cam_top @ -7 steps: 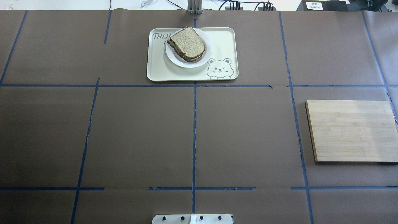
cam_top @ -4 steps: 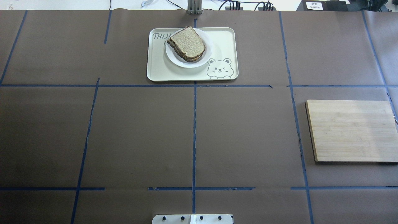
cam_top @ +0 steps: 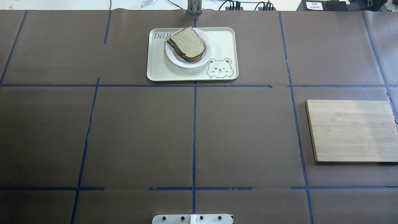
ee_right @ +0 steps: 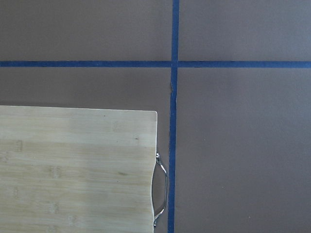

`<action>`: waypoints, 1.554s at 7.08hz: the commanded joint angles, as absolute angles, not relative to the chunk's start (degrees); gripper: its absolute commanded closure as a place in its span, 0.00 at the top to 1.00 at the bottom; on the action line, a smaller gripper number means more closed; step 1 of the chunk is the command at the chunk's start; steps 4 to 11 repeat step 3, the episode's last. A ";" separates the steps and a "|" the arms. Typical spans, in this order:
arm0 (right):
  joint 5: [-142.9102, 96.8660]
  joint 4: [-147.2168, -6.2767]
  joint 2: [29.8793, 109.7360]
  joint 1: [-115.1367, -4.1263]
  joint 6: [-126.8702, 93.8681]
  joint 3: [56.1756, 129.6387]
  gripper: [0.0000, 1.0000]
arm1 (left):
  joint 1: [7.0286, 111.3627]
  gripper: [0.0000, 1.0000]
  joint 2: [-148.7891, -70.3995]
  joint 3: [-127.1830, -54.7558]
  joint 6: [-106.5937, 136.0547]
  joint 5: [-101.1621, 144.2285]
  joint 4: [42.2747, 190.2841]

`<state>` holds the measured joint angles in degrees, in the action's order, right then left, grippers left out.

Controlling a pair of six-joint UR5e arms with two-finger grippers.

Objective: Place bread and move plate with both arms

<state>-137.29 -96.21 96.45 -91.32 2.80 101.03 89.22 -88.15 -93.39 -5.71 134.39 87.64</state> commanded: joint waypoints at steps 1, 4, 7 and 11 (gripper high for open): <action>-137.29 -96.15 96.42 -91.49 2.81 100.99 1.00 | 89.21 1.00 -88.15 -93.43 -5.71 134.38 87.71; -137.37 -96.15 96.33 -91.67 2.81 101.16 1.00 | 89.21 1.00 -88.15 -93.43 -5.71 134.38 87.80; -137.37 -96.15 96.33 -91.67 2.81 101.16 1.00 | 89.21 1.00 -88.15 -93.43 -5.71 134.38 87.80; -137.37 -96.15 96.33 -91.67 2.81 101.16 1.00 | 89.21 1.00 -88.15 -93.43 -5.71 134.38 87.80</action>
